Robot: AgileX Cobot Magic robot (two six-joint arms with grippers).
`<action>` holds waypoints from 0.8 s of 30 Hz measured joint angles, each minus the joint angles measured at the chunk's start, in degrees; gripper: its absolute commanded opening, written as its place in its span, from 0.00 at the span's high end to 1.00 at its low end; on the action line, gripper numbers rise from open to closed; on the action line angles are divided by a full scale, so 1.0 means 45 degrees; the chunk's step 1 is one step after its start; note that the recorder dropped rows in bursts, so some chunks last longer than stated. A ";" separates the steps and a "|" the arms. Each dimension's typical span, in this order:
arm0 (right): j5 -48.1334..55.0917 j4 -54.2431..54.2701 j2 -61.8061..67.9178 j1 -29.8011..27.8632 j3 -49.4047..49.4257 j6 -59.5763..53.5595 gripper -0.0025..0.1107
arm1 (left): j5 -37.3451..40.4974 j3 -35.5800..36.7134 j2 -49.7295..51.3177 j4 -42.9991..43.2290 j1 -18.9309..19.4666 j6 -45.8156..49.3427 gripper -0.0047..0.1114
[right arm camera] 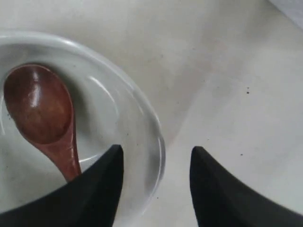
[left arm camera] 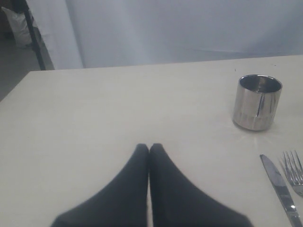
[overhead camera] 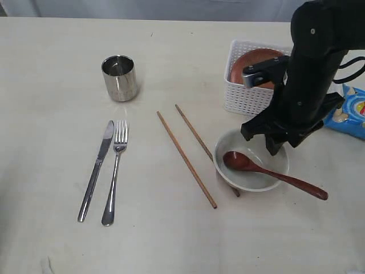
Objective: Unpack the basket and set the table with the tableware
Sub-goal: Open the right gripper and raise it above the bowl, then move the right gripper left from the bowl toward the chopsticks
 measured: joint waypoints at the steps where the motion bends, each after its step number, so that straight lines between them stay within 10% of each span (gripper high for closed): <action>1: 0.0000 0.0025 0.0076 0.0000 0.0000 0.0000 0.60 | 0.0000 0.0000 0.0000 0.0000 0.0000 0.0000 0.96; 24: -0.0078 0.4800 0.0126 -0.0021 0.0000 -0.1316 0.60 | 0.0000 0.0000 0.0000 0.0000 0.0000 0.0000 0.96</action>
